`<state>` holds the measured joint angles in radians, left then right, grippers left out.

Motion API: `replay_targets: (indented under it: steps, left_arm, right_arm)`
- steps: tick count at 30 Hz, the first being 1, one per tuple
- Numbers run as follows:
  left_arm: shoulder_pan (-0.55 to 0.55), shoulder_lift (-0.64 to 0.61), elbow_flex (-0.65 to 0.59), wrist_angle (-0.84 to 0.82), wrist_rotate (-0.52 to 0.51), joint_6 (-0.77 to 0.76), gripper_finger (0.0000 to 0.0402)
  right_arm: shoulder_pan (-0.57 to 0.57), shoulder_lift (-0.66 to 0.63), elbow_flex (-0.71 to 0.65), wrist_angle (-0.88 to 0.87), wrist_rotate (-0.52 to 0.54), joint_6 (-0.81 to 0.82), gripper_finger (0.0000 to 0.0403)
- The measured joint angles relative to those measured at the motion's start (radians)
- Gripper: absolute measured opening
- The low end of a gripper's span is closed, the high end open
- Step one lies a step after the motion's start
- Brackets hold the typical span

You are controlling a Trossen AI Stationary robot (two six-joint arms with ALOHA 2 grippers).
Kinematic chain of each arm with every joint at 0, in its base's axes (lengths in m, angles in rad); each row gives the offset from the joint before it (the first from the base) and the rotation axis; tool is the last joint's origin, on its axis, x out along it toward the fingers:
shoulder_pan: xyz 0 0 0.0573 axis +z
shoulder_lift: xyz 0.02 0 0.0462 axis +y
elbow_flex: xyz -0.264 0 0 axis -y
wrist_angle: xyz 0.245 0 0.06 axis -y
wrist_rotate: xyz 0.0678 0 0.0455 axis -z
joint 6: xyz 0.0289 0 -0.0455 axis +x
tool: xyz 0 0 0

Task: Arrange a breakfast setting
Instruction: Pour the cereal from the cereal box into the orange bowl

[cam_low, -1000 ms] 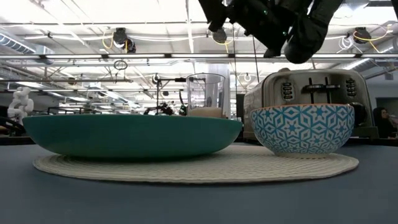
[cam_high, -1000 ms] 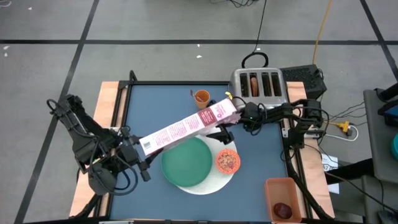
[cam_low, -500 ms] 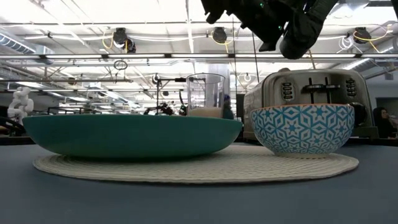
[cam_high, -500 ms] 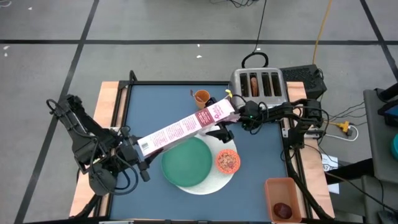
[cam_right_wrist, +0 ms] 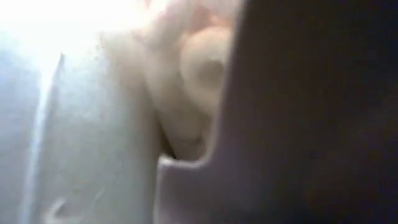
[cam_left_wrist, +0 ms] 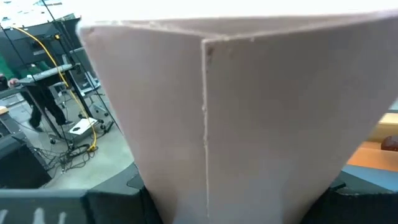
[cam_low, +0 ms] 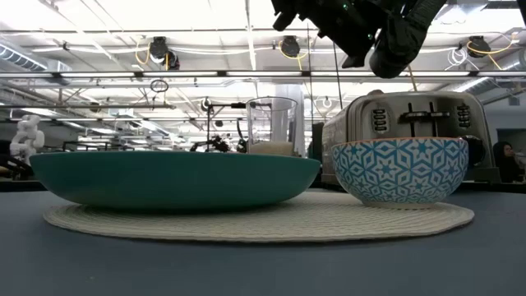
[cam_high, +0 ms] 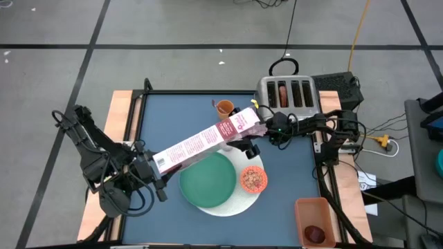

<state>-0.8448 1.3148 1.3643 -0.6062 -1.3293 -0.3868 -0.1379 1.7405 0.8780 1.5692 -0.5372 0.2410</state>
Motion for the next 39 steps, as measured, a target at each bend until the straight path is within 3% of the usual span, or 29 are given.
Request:
replay_targets:
  steps: [10, 39]
  left_arm:
    - [0.0, 0.0, 0.0, -0.001, 0.0, 0.0, 0.023]
    - [-0.004, 0.0, 0.0, 0.005, 0.073, 0.003, 0.023]
  right_arm:
    - [0.0, 0.0, 0.0, 0.002, -0.011, 0.0, 0.0156]
    - [-0.091, 0.0, 0.002, 0.001, -0.075, 0.121, 0.0147]
